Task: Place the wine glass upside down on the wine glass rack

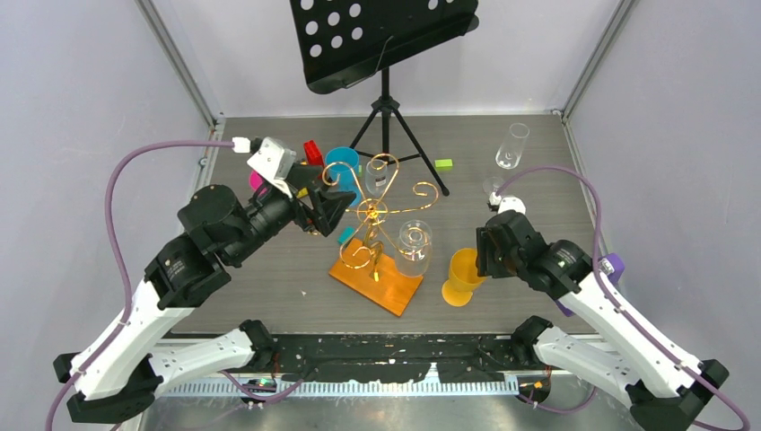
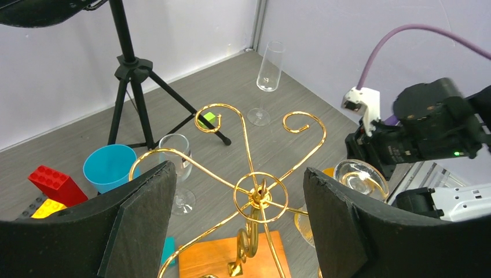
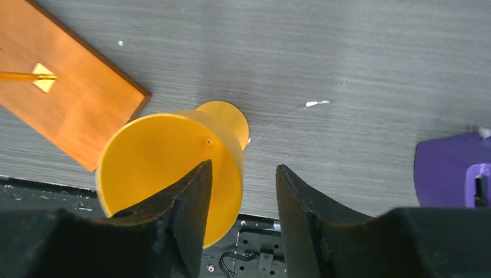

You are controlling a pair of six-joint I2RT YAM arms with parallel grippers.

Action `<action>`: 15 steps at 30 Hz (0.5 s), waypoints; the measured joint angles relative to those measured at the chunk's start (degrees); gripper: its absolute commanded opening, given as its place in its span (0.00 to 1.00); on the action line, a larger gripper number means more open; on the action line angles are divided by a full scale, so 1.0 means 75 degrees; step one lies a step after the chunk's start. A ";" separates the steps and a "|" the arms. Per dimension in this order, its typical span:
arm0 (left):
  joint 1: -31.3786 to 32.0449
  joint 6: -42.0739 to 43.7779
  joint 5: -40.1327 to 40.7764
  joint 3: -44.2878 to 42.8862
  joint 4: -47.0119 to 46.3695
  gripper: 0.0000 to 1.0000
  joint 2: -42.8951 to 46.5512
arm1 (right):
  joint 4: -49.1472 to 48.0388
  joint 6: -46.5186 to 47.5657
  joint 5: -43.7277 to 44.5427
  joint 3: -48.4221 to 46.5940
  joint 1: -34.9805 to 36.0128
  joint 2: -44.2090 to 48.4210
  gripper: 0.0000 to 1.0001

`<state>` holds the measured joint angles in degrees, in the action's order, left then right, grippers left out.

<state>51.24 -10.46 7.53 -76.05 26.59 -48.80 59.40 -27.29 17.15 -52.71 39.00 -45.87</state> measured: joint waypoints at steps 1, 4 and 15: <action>0.0000 -0.0003 0.0000 0.0000 0.0000 0.79 0.0000 | -0.0047 0.0038 -0.0114 0.0143 -0.0143 -0.0058 0.33; 0.0000 -0.0006 -0.0003 -0.0003 0.0015 0.79 -0.0009 | -0.0221 0.0178 -0.0460 0.0504 -0.0711 -0.0274 0.16; 0.0000 0.0087 -0.0003 -0.0758 0.0259 0.79 -0.0425 | -0.0484 0.0968 -0.0548 -0.0460 -0.1836 -0.0440 0.05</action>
<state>51.24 -9.80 7.51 -81.73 28.53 -51.99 55.77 -20.03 13.04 -56.16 25.23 -49.17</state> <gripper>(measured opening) 0.795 0.071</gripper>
